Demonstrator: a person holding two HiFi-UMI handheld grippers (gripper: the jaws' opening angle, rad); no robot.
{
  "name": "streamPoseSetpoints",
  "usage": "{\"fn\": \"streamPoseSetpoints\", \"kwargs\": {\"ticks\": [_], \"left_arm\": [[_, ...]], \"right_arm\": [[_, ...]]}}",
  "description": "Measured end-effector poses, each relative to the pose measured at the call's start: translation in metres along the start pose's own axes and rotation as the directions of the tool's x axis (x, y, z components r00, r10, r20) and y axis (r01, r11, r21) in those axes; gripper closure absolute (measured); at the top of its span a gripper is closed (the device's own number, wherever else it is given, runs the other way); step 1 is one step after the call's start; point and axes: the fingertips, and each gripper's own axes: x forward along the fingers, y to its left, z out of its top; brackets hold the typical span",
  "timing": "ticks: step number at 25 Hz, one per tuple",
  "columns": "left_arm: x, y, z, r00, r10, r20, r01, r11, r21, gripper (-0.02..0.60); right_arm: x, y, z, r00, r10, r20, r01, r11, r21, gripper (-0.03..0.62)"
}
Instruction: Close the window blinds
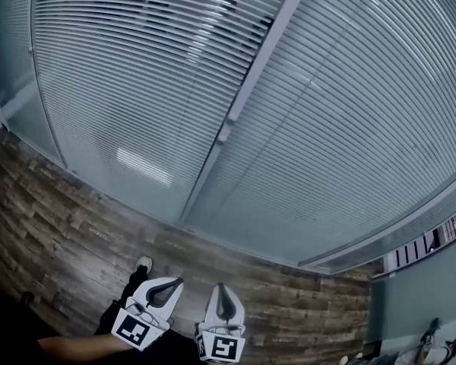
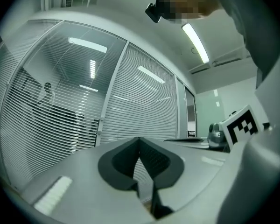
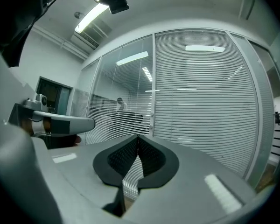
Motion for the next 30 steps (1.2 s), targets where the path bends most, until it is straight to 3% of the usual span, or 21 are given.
{"fn": "streamPoseSetpoints", "kwargs": {"ticks": [8,13,18,21,30], "left_arm": [[0.07,0.054,0.003,0.999,-0.024,-0.026,0.023,0.999,-0.044,0.581],[0.11,0.096,0.014,0.999,-0.026,-0.022,0.025,0.998,-0.049,0.581],[0.117,0.133,0.025,1.0,-0.009,-0.005,0.009,0.999,-0.042,0.581],[0.122,0.152,0.026,0.999,-0.039,-0.018,0.039,0.999,-0.02,0.581],[0.151,0.191,0.037,0.993,-0.117,-0.012,0.117,0.992,-0.054,0.581]], "right_arm": [[0.086,-0.006,0.007,0.996,0.05,-0.074,-0.052,0.998,-0.025,0.582],[0.147,-0.026,0.027,0.996,0.037,-0.076,-0.041,0.998,-0.055,0.577],[0.18,-0.029,0.044,0.998,0.02,-0.065,-0.025,0.996,-0.084,0.572],[0.206,-0.03,0.048,0.998,-0.007,-0.069,0.001,0.996,-0.088,0.565],[0.262,-0.045,0.069,0.997,-0.067,-0.043,0.061,0.99,-0.125,0.553]]}}
